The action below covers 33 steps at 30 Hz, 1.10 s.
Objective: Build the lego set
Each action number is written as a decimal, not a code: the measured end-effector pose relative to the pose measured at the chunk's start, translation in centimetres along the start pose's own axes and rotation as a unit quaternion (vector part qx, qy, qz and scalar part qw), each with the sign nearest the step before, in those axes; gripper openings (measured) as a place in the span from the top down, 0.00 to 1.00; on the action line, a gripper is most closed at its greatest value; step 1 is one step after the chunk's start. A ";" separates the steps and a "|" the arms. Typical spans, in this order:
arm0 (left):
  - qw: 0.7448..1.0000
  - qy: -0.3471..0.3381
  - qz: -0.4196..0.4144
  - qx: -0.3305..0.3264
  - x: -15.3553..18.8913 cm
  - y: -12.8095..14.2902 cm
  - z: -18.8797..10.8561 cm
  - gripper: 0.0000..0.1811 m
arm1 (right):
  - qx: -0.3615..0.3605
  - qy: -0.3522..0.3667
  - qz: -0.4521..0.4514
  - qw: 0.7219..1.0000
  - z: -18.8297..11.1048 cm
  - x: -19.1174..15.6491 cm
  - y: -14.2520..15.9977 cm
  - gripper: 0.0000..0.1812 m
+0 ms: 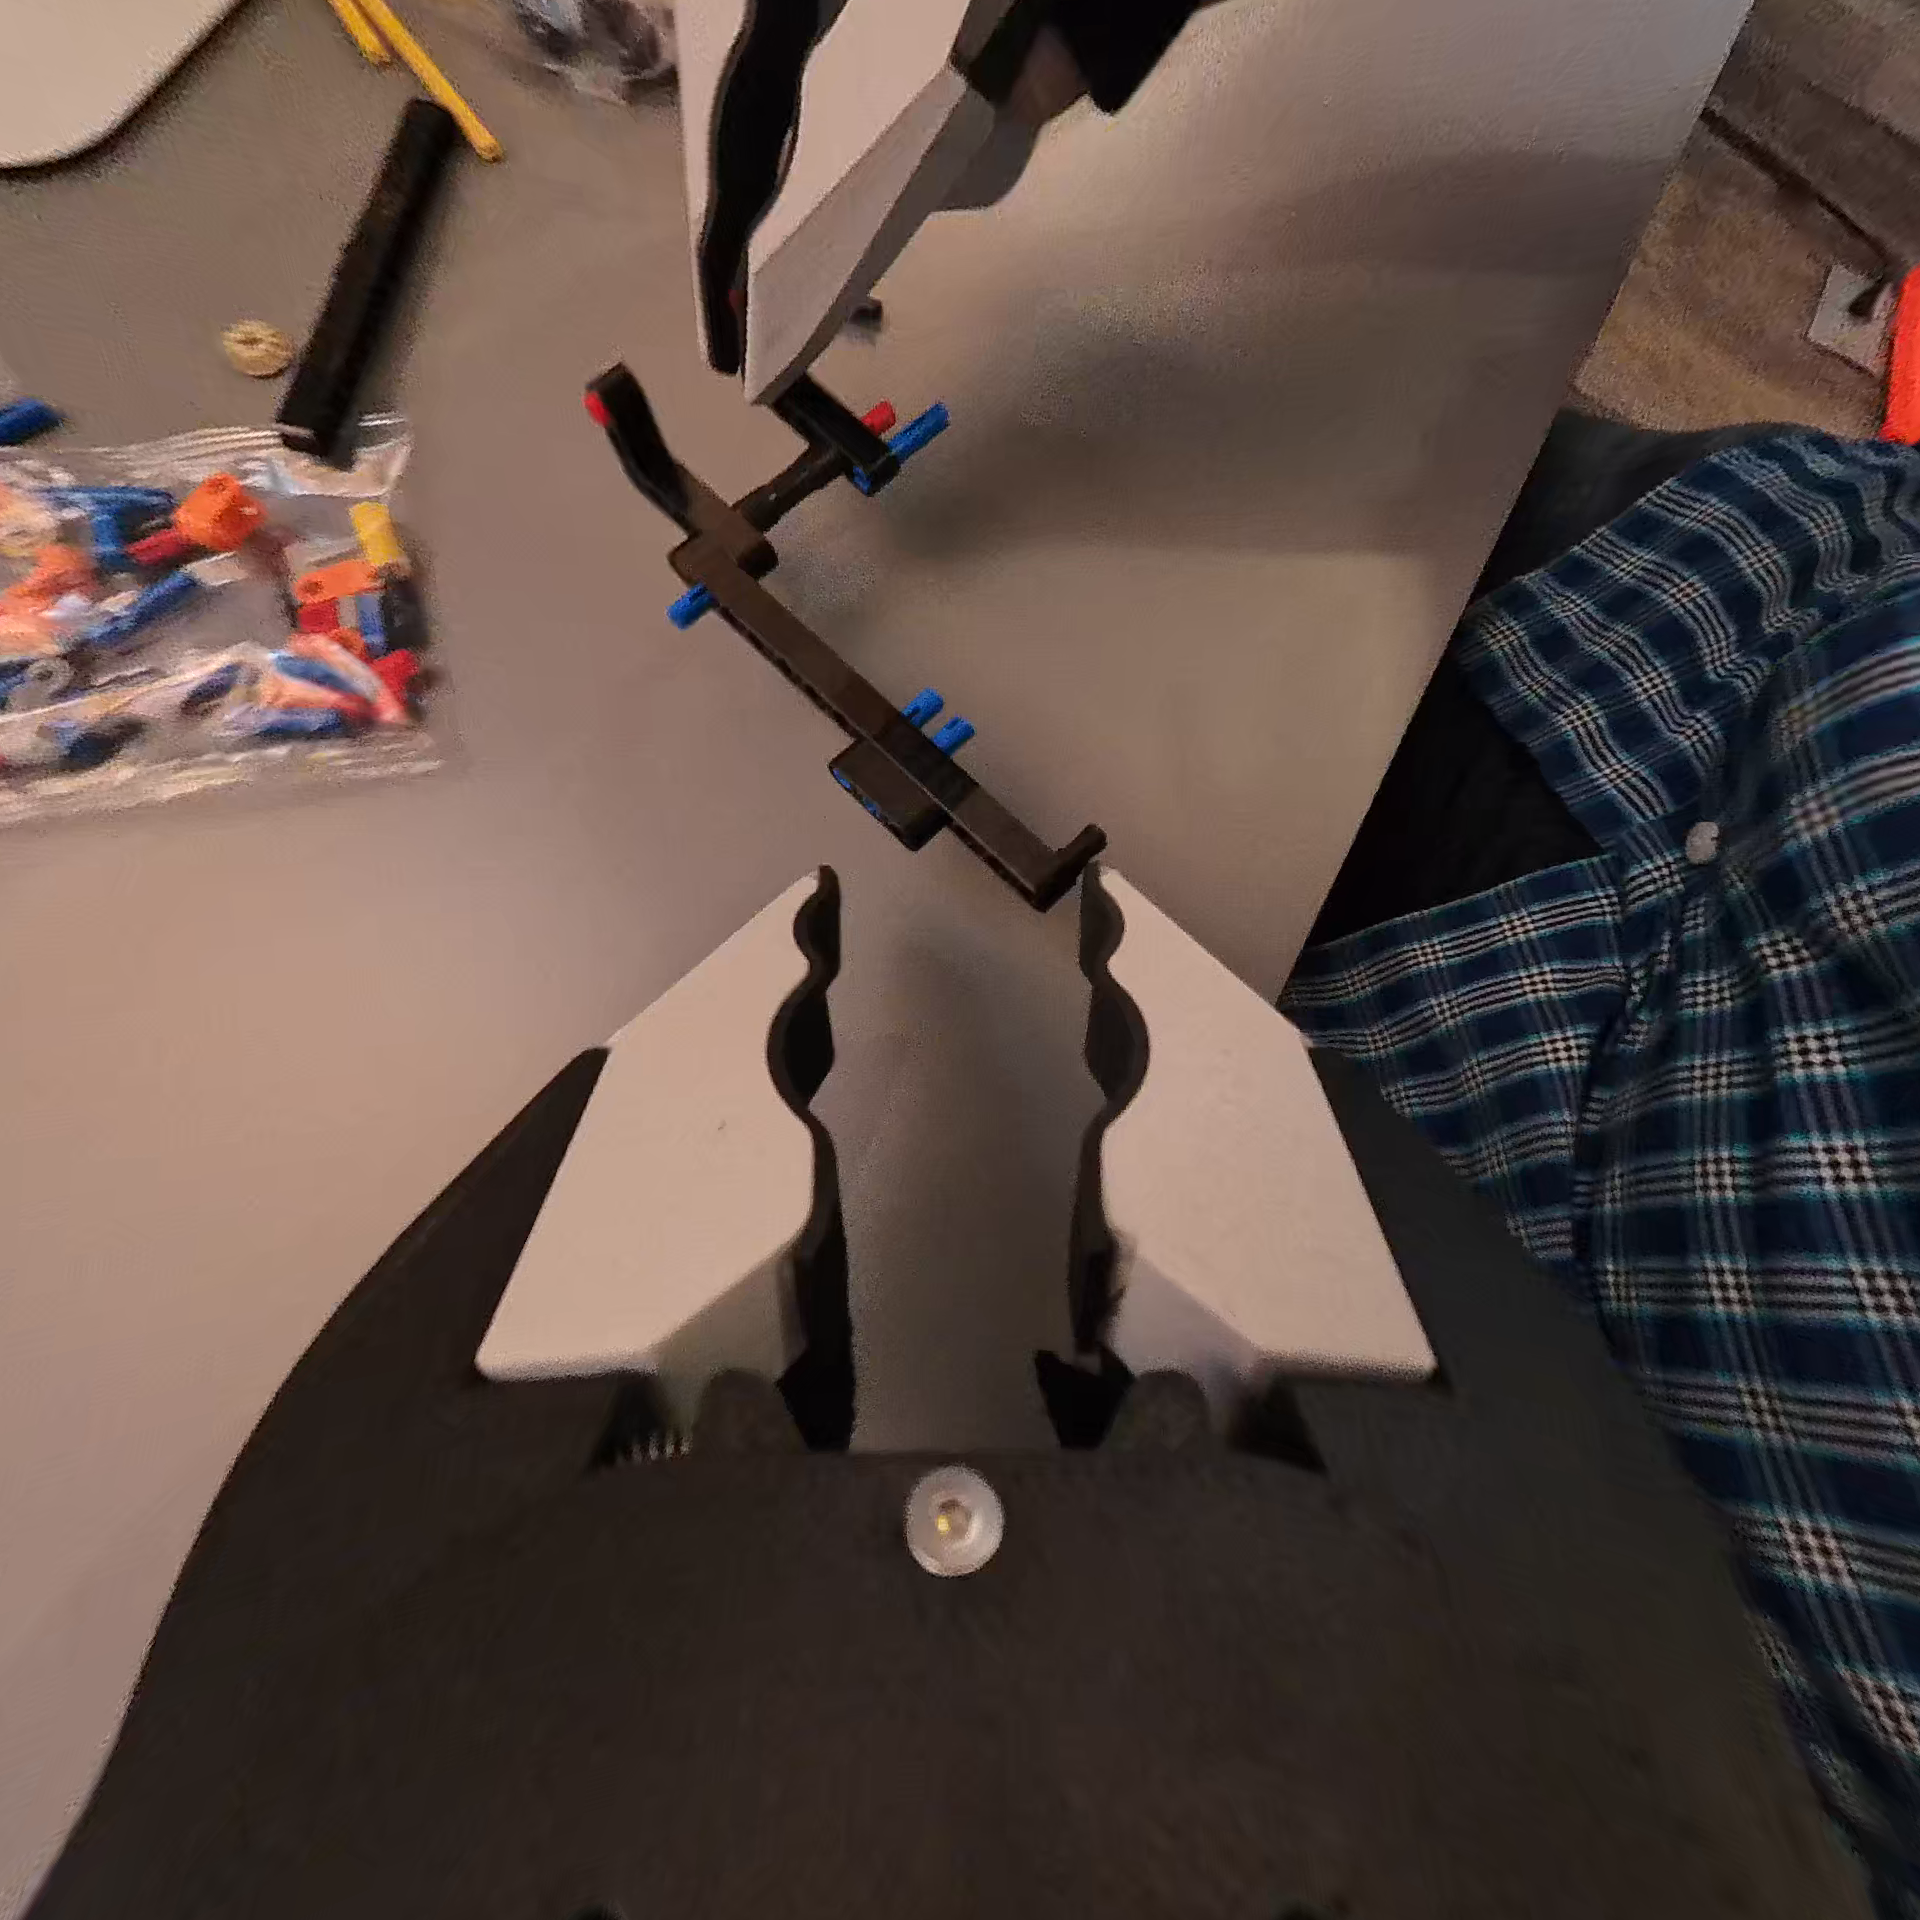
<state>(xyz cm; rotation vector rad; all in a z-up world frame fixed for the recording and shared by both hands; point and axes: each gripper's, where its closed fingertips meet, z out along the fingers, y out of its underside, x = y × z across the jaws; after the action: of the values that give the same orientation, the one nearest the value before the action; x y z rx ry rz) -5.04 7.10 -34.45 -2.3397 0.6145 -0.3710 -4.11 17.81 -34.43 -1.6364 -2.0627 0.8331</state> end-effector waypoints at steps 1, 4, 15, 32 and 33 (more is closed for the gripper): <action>1.000 -0.004 -0.006 0.003 -0.3 0.1 -0.6 0.75 | -0.001 -0.009 -0.017 1.000 0.5 -0.1 -0.8 0.98; 1.000 -0.016 -0.020 0.013 -1.2 0.8 -2.6 0.72 | -0.002 -0.031 -0.072 0.997 2.1 -0.6 -3.6 0.98; 0.997 -0.058 -0.050 0.030 -4.7 4.8 -4.9 0.74 | -0.030 -0.085 -0.227 0.970 8.6 -2.4 -10.5 0.98; 0.990 -0.120 -0.075 -0.019 -9.0 7.4 -3.6 0.78 | -0.057 -0.058 -0.239 0.968 13.9 -0.5 -11.8 0.97; 0.989 -0.123 -0.074 -0.020 -9.1 7.4 -3.6 0.77 | -0.055 -0.057 -0.236 0.968 13.8 -0.4 -11.9 0.96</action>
<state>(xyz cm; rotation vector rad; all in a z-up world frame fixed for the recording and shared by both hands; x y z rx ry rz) -16.71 5.03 -37.70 -2.4272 0.3332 -0.1327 -21.40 12.69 -37.05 -1.0839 -2.4736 0.6663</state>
